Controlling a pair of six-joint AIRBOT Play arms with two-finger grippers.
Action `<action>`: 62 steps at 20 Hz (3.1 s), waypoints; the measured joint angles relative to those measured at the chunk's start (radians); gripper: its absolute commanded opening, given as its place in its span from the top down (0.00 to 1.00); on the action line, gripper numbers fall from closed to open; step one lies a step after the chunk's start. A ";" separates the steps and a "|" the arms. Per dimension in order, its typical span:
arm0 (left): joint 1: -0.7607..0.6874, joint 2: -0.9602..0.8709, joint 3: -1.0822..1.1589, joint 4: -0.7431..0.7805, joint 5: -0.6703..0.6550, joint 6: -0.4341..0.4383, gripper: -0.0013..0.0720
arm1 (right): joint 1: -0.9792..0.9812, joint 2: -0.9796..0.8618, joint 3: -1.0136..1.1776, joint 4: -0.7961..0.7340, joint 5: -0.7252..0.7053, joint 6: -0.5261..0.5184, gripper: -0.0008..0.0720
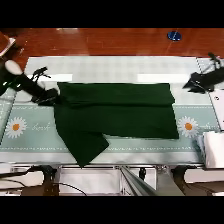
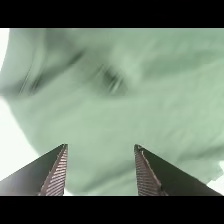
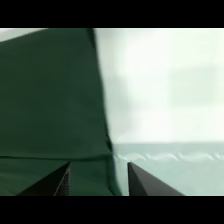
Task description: Fold the shirts.
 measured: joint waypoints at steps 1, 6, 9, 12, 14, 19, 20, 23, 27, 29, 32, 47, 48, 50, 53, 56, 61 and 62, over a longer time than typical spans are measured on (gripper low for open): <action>0.040 0.072 -0.091 -0.012 0.018 0.005 0.29 | -0.020 0.074 -0.078 0.003 -0.031 0.003 0.42; 0.204 0.401 -0.518 -0.178 0.126 0.043 0.29 | -0.056 0.404 -0.525 0.125 -0.243 -0.002 0.42; 0.245 0.494 -0.645 -0.221 0.147 0.046 0.29 | -0.061 0.497 -0.697 0.195 -0.306 -0.024 0.42; 0.262 0.524 -0.713 -0.236 0.150 0.046 0.29 | -0.063 0.534 -0.780 0.232 -0.337 -0.037 0.42; 0.266 0.530 -0.735 -0.241 0.156 0.046 0.29 | -0.063 0.544 -0.805 0.248 -0.342 -0.043 0.42; 0.248 0.489 -0.764 -0.254 0.182 0.045 0.29 | -0.064 0.554 -0.826 0.277 -0.348 -0.047 0.42; 0.225 0.472 -0.773 -0.267 0.195 0.045 0.29 | -0.065 0.554 -0.827 0.285 -0.351 -0.047 0.42; 0.114 0.417 -0.803 -0.336 0.254 0.042 0.52 | -0.094 0.555 -0.806 0.297 -0.344 -0.043 0.42; -0.016 0.353 -0.820 -0.373 0.326 0.069 0.95 | -0.238 0.555 -0.748 0.224 -0.267 -0.030 0.42; -0.038 0.341 -0.822 -0.380 0.332 0.081 0.95 | -0.291 0.557 -0.756 0.131 -0.167 -0.003 0.42; -0.052 0.332 -0.824 -0.397 0.332 0.088 0.95 | -0.322 0.560 -0.816 0.053 -0.076 0.035 0.42; -0.062 0.327 -0.822 -0.401 0.332 0.094 0.95 | -0.151 0.318 -0.890 0.219 -0.239 -0.028 0.95; -0.062 0.328 -0.811 -0.386 0.332 0.095 0.95 | -0.127 0.306 -0.868 0.218 -0.244 -0.044 0.95; -0.048 0.334 -0.766 -0.359 0.337 0.097 0.95 | -0.100 0.295 -0.805 0.203 -0.248 -0.063 0.95; -0.011 0.335 -0.646 -0.340 0.343 0.100 0.95 | -0.080 0.288 -0.685 0.221 -0.177 -0.069 0.95; 0.008 0.286 -0.479 -0.369 0.308 0.098 0.95 | -0.072 0.259 -0.563 0.243 -0.156 -0.068 0.95; -0.010 0.066 -0.142 -0.419 0.286 0.074 0.95 | -0.034 0.136 -0.383 0.328 -0.156 -0.083 0.95; -0.018 0.006 -0.066 -0.422 0.277 0.062 0.95 | -0.019 0.102 -0.344 0.336 -0.165 -0.083 0.95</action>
